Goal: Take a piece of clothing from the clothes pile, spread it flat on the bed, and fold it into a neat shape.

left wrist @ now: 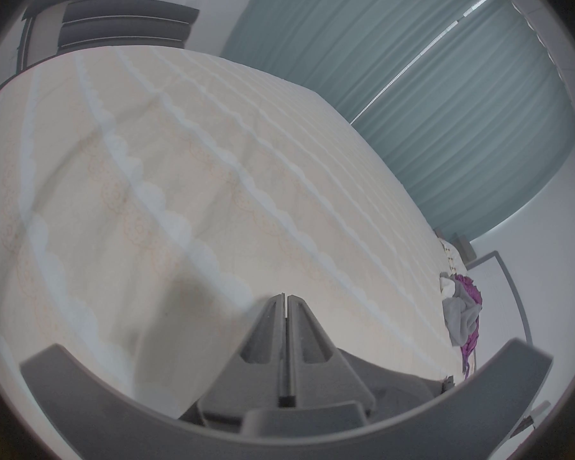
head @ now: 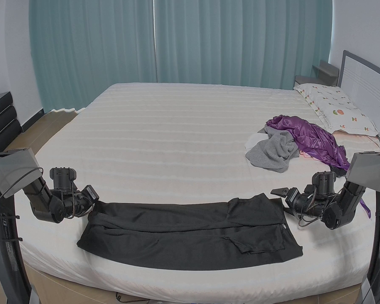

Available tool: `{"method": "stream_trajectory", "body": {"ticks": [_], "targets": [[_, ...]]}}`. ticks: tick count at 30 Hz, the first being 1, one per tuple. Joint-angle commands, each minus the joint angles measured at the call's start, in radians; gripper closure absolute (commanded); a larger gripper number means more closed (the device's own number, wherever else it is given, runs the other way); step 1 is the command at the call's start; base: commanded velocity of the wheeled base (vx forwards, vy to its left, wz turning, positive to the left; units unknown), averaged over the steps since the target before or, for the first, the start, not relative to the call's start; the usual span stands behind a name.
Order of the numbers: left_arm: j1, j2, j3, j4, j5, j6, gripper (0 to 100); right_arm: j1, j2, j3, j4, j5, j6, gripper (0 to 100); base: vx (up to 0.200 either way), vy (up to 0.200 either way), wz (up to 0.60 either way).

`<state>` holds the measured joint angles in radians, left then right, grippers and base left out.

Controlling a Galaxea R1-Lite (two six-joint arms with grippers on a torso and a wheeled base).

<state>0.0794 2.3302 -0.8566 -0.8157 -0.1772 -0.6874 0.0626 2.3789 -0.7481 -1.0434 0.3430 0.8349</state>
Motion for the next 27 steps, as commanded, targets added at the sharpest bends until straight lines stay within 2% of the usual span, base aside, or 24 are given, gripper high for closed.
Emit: {"method": "stream_trajectory", "body": {"ticks": [1, 15, 19, 24, 25, 27], "targets": [[0.014, -0.003, 0.001, -0.014, 0.005, -0.020, 100, 0.000, 0.000, 0.004, 0.000, 0.001, 0.000, 0, 0.000, 0.000, 0.00], [0.054, 0.008, -0.009, -0.054, -0.008, -0.057, 100, 0.000, 0.002, 0.019, -0.027, 0.002, 0.000, 0, 0.000, 0.000, 0.00], [0.054, 0.044, -0.048, -0.054, -0.008, -0.055, 100, 0.000, 0.002, 0.018, -0.029, 0.002, 0.003, 0, 0.000, 0.000, 0.00], [0.054, 0.058, -0.067, -0.054, -0.008, -0.055, 100, -0.001, -0.004, 0.018, -0.030, 0.001, 0.035, 0, 0.000, 0.000, 0.00], [0.054, 0.058, -0.068, -0.054, -0.008, -0.055, 0, -0.006, -0.006, 0.018, -0.030, 0.002, 0.044, 0, 0.000, 0.000, 0.00], [0.053, 0.060, -0.070, -0.054, -0.008, -0.055, 0, -0.006, -0.010, 0.019, -0.032, 0.002, 0.046, 0, 0.000, 0.000, 0.00]]}}
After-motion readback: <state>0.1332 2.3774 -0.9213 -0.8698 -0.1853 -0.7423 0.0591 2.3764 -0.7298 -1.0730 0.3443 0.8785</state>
